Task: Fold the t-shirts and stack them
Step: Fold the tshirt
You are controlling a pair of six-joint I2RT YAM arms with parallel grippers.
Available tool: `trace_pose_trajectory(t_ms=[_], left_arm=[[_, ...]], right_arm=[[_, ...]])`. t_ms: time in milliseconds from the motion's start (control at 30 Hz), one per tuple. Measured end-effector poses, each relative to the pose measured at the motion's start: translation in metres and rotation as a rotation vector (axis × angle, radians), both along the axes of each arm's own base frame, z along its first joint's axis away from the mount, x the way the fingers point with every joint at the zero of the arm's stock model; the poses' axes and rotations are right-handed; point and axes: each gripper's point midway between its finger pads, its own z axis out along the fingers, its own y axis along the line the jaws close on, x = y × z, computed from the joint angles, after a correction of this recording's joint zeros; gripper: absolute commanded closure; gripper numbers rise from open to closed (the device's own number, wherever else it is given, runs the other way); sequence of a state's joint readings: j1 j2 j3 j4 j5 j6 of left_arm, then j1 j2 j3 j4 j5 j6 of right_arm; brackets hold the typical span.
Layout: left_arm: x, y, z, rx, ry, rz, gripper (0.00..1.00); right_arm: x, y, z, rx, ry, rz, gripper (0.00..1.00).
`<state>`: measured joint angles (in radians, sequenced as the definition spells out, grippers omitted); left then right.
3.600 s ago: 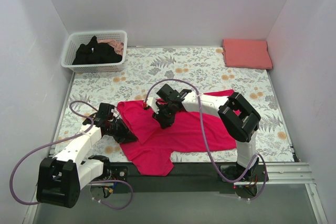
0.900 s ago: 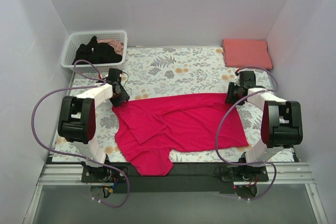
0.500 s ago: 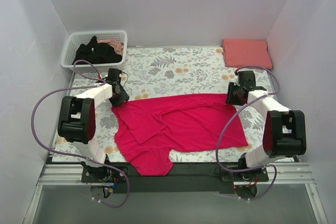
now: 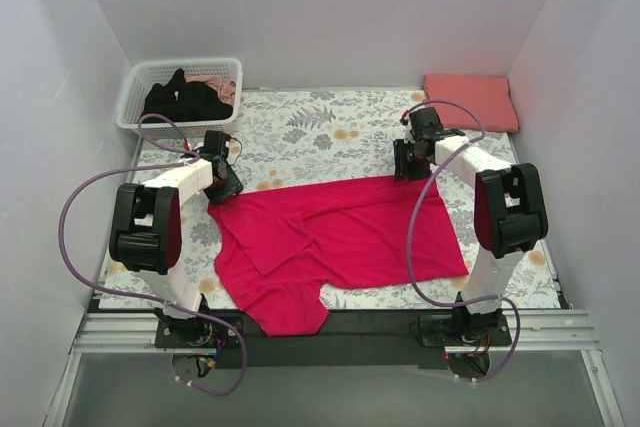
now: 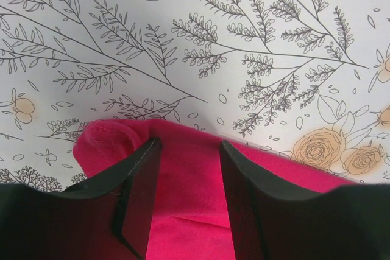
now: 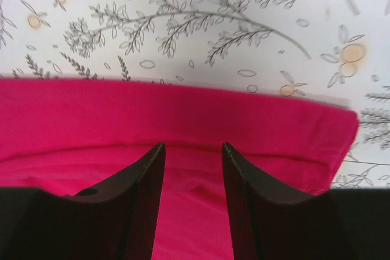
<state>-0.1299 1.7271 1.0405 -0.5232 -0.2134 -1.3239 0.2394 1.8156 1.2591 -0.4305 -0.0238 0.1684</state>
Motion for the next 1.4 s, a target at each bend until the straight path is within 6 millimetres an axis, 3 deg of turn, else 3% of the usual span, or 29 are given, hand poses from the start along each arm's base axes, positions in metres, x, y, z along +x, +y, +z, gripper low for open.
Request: trace_pose_trajectory(t_ms=[200,1200,1400], left_arm=[[0.0,0.002,0.0,0.004,0.0,0.005,0.57],[0.0,0.003,0.0,0.009,0.001,0.003,0.57],[0.0,0.003,0.0,0.009,0.001,0.003,0.57]], right_arm=[[-0.019,0.01,-0.021,-0.031,0.099,0.052,0.51],[-0.048,0.015,-0.021,-0.081,0.181,0.139,0.52],[-0.069,0.01,-0.029,-0.09,0.216,0.146,0.53]])
